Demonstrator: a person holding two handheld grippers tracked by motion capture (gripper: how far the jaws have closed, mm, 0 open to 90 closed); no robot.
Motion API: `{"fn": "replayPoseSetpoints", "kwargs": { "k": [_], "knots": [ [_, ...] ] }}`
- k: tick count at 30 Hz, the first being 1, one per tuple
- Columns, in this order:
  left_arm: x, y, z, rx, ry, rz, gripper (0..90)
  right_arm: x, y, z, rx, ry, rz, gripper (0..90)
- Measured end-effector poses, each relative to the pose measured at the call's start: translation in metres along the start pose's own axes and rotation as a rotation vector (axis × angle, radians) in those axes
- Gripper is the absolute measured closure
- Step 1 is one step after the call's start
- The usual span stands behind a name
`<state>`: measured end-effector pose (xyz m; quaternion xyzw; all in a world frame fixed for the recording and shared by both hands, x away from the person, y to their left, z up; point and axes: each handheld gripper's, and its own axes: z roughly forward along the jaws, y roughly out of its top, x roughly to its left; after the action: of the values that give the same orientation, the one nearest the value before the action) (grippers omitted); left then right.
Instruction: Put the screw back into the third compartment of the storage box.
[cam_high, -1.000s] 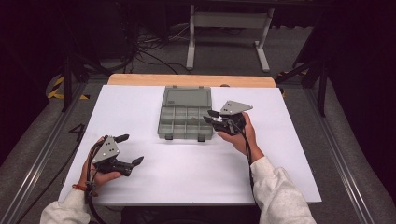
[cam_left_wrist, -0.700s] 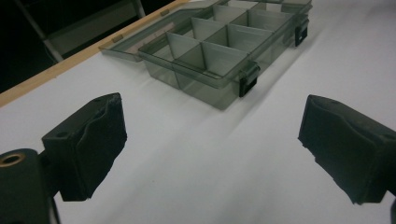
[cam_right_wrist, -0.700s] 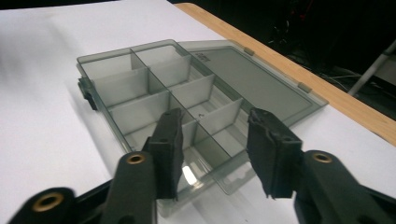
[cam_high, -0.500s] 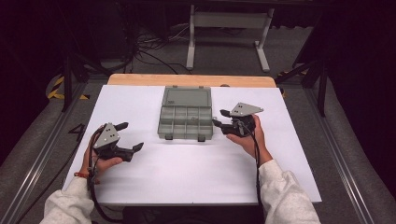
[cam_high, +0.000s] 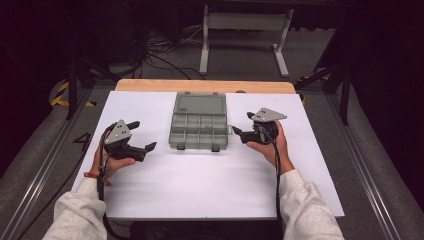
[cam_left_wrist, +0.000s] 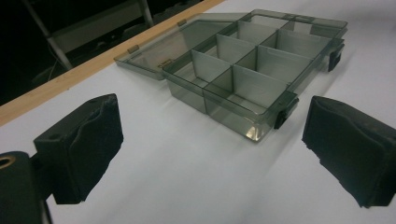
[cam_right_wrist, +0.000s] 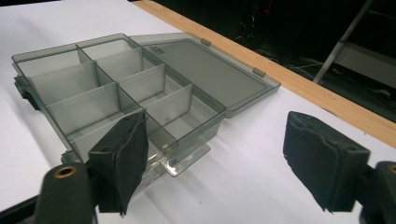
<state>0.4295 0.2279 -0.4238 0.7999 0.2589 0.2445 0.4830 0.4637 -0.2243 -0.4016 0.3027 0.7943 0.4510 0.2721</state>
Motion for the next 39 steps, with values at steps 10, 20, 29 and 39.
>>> {"fn": "replayPoseSetpoints", "kwargs": {
  "k": [10, 20, 29, 39],
  "knots": [
    [0.008, 0.001, 0.008, 0.014, 0.040, 0.005, 4.1, -0.008, -0.001, 0.001, -0.017, 0.009, 0.039, 8.1],
    [0.015, 0.007, 0.013, 0.011, 0.049, 0.008, 4.6, -0.011, -0.003, 0.007, 0.009, -0.007, 0.026, 3.6],
    [0.025, 0.006, 0.020, 0.033, 0.063, -0.011, 6.7, -0.015, -0.003, 0.012, 0.014, -0.023, 0.041, 13.0],
    [0.039, 0.013, 0.037, 0.060, 0.099, -0.026, 15.4, -0.023, 0.001, 0.029, 0.080, -0.060, 0.097, 30.9]
  ]
}}
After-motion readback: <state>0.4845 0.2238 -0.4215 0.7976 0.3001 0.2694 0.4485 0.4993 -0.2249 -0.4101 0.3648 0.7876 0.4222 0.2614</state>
